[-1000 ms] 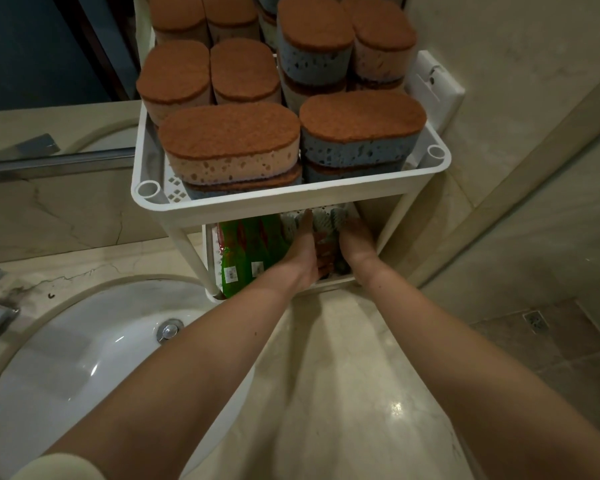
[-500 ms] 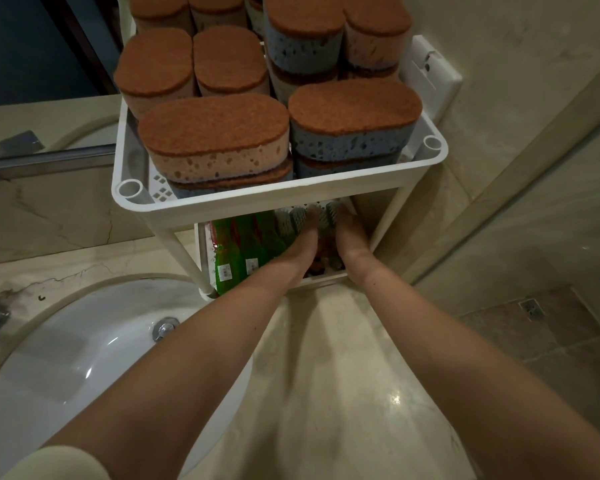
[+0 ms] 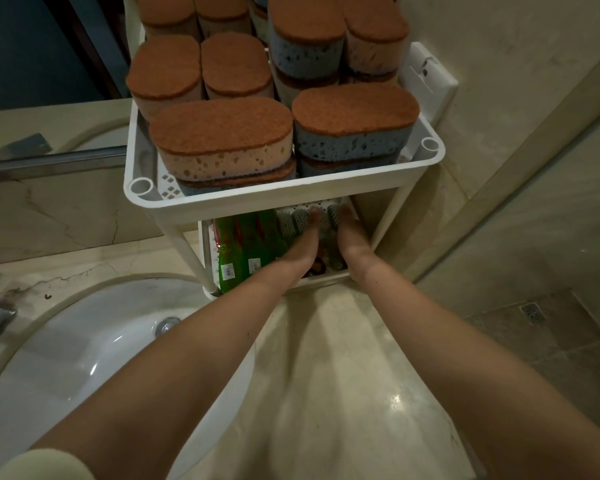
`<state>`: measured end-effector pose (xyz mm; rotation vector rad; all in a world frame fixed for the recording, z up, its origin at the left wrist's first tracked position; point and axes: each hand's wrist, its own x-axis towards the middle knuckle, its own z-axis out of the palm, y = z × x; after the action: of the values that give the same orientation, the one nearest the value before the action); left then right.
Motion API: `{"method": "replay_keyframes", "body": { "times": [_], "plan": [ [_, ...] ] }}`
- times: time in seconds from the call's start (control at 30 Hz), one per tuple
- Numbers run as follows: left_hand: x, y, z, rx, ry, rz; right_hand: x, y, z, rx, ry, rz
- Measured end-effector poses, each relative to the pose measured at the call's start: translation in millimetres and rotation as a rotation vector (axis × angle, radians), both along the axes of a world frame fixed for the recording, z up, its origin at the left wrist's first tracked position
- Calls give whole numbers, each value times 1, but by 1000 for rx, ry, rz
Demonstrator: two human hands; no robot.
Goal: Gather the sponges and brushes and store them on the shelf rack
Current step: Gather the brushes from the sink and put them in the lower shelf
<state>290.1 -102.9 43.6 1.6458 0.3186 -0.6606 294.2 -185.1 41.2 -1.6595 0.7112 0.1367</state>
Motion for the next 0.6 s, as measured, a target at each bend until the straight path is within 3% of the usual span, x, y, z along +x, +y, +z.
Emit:
{"method": "replay_keyframes", "body": {
  "times": [0.13,0.2,0.4,0.6],
  "plan": [
    [-10,12,8,-107,37,110,-16,7,6,-111,-45,71],
    [-23,24,11,-140,-40,113,-30,12,7,-157,-92,75],
    [-75,61,6,-116,-253,334,-81,44,8,-92,-278,101],
    [-127,111,0,-67,-310,583,-119,90,-9,-67,-249,276]
  ]
}}
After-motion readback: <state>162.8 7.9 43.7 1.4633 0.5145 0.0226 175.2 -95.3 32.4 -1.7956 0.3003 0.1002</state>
